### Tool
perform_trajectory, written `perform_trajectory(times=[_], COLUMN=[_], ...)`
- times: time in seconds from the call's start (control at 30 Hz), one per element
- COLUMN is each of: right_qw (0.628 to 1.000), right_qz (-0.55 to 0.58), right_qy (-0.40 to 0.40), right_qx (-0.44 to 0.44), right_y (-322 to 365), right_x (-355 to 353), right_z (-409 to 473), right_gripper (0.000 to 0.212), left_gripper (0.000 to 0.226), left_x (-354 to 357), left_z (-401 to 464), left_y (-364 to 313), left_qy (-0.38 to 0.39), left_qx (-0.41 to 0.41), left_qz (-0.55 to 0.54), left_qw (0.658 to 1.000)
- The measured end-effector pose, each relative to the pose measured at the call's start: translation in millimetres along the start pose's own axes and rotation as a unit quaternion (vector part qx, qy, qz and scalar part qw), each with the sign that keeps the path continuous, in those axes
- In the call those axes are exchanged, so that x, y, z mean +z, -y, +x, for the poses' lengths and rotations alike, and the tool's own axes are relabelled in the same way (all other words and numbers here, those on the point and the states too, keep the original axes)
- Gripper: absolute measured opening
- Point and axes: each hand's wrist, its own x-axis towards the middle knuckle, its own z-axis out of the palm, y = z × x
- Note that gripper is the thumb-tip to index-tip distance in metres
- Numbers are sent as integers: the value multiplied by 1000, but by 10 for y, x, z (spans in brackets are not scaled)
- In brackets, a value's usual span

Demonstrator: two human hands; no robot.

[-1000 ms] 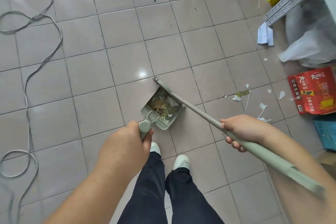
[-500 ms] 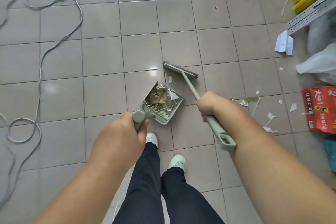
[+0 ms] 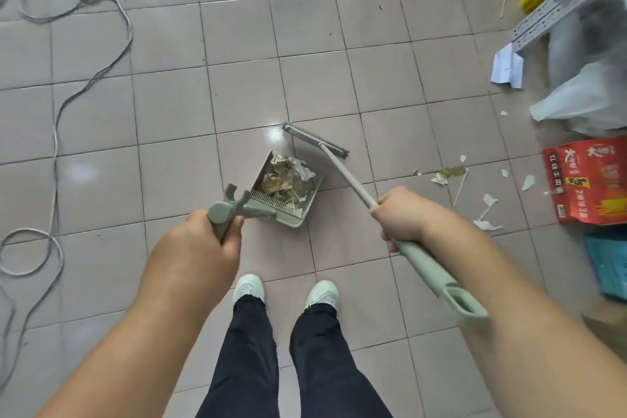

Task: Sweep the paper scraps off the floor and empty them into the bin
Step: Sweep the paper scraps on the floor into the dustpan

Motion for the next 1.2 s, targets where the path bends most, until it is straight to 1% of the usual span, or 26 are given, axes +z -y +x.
perform_trajectory(times=[0.07,0.13,0.2,0.23,0.3,0.37,0.43,0.57,0.6,0.7,0.73,0.8,0.9,1.0,1.1,1.2], right_qw=[1000,999,999,1000,999,998,999,998,997,992,991,988,976,960,944,925], right_qz=[15,15,13,7,-13,-32,-11,56,63,102,111,132,192,248,294,341], right_qy=[-10,-20,-9,8,38,36,34,22,20,37,36,23,7,-5,-27,-33], right_qx=[-7,-26,-29,-18,22,37,35,22,26,62,68,76,102,126,149,163], right_y=[112,191,249,251,242,171,70,-41,-55,-140,-185,-307,-572,-906,-1220,-1590], right_x=[250,454,602,672,785,863,885,850,838,808,797,791,815,845,880,819], right_z=[56,69,41,47,-1,-57,-69,-122,-143,-247,-287,-374,-511,-647,-737,-796], right_gripper=[16,29,33,29,10,25,27,9,9,23,25,22,19,22,20,19], left_gripper=[37,37,34,34,34,35,37,38,37,35,34,34,33,33,36,37], left_x=[3,6,9,15,25,29,18,-17,-23,-36,-38,-34,-3,54,128,231], left_z=[8,8,-8,-20,-36,-34,-21,-15,-18,-44,-65,-125,-246,-331,-365,-412], left_y=[-19,-58,-118,-151,-189,-177,-129,-70,-76,-133,-156,-209,-289,-386,-510,-665], left_qy=[0,5,14,20,28,29,30,47,54,75,81,95,119,143,156,162], left_qx=[7,21,39,46,53,54,53,77,90,123,131,152,184,213,242,285], left_qz=[13,20,17,16,13,6,2,-11,-13,-25,-28,-29,-25,0,46,97], left_qw=[1000,1000,999,999,998,998,998,996,994,989,988,983,975,967,956,940])
